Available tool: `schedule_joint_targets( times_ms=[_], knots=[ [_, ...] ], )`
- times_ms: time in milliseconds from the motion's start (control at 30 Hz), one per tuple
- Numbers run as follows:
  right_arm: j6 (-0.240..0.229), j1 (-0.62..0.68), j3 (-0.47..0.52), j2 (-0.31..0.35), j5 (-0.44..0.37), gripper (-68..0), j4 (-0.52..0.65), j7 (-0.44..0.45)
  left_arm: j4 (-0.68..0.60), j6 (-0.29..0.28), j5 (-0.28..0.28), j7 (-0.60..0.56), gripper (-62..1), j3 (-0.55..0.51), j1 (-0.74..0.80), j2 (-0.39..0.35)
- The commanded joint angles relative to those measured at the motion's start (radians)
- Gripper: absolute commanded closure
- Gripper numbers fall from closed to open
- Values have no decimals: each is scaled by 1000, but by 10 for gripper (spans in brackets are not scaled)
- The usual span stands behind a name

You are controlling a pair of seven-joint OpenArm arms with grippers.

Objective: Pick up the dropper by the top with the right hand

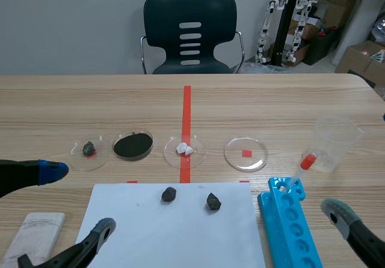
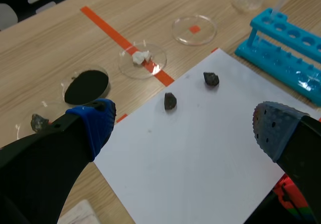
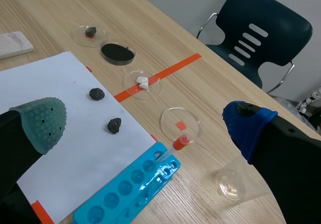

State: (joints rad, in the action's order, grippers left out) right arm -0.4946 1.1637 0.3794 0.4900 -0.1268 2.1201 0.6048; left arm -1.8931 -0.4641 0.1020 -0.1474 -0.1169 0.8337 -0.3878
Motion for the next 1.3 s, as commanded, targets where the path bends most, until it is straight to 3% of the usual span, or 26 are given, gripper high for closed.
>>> schedule_joint_targets(
  times_ms=[0, 433, 567, 700, 867, 1100, 1267],
  knots=[
    [0, -3, -1, -3, -14, -679, 14, 14, -10, 6, 10, -9, -572, -3, -3, 5],
    [0, -3, -1, -3, -14, -679, 14, 14, -10, 6, 10, -13, -572, -3, -3, 5],
    [6, 2, -1, -3, -14, -679, 14, -21, -10, 6, 10, -13, -572, -3, -3, 5],
    [89, 35, 2, -20, -14, -679, 11, -85, -10, 6, 10, -13, -572, -3, -3, 5],
    [204, 61, 5, -53, -15, -679, -37, -86, -10, 6, 10, -13, -572, -3, -3, 5],
    [222, 6, 5, -58, -54, -679, -213, -43, -10, 6, 10, -13, -572, -3, -3, 5],
    [203, -98, 5, -57, -61, -679, -355, -5, -10, 6, 10, -13, -572, -3, -3, 5]
  ],
)
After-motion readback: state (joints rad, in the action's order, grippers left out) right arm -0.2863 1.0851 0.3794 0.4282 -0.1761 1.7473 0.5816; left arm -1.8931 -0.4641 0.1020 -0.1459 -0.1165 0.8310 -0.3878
